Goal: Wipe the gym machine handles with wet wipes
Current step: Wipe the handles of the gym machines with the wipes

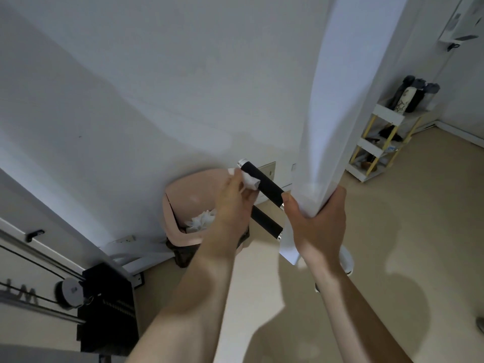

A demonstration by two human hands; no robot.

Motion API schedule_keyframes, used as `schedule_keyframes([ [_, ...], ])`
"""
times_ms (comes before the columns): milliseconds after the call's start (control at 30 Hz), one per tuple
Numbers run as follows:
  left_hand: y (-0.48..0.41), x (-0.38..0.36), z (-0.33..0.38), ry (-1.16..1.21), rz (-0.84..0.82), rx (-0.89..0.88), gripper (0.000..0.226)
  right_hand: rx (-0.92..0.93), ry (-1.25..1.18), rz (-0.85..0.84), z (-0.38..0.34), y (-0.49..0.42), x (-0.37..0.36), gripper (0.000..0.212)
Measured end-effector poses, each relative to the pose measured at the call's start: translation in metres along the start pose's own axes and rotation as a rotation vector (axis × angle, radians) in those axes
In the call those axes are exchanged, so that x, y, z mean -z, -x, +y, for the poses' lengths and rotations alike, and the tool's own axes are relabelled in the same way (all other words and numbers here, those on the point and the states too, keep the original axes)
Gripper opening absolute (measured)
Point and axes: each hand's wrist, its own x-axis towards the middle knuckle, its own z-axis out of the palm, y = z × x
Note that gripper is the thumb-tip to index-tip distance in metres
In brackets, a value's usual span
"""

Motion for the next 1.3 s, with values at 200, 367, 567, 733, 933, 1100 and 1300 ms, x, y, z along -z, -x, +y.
schedule_keyframes([
  [200,0.000,-0.023,-0.020,0.021,0.205,-0.086,0.021,-0.006,0.005,0.005,0.000,0.000,0.000,0.052],
  [367,0.008,-0.017,-0.036,-0.370,0.222,-0.115,0.022,-0.013,0.022,0.023,0.000,-0.001,-0.002,0.053],
  [567,0.027,-0.024,-0.032,-0.415,0.124,-0.042,0.028,0.006,0.049,0.048,0.001,-0.007,-0.002,0.055],
  [733,-0.022,-0.021,0.017,-0.288,0.295,-0.039,0.038,0.018,0.059,0.047,0.004,-0.006,-0.003,0.055],
  [933,0.016,-0.024,-0.050,-0.426,0.134,0.048,0.028,0.006,0.065,0.089,0.003,-0.010,-0.006,0.056],
  [1100,-0.016,-0.027,-0.024,-0.339,0.229,0.090,0.034,0.024,0.055,0.055,0.005,-0.015,-0.001,0.056],
  [1300,-0.017,-0.033,-0.014,-0.222,0.181,0.114,0.036,-0.004,0.048,0.075,0.001,-0.009,-0.004,0.055],
])
